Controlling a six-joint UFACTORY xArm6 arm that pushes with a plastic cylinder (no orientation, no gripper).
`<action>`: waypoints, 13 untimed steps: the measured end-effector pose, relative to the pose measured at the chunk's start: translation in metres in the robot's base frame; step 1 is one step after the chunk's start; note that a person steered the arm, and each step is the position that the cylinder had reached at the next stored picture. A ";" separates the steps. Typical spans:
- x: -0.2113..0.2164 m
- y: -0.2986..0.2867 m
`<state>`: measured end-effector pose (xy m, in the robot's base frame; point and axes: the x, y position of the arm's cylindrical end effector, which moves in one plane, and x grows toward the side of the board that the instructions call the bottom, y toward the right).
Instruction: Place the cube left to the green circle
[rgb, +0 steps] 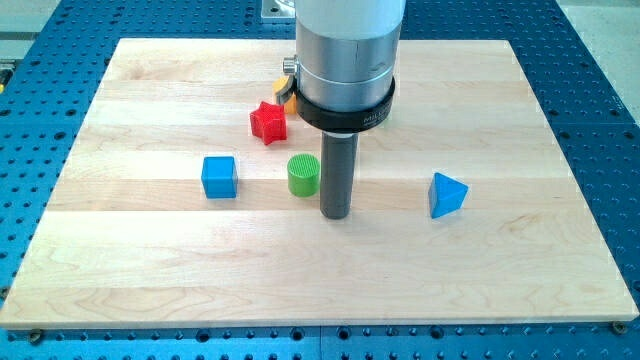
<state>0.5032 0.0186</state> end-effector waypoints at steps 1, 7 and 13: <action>0.000 -0.001; -0.009 -0.165; -0.028 -0.160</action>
<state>0.4748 -0.1416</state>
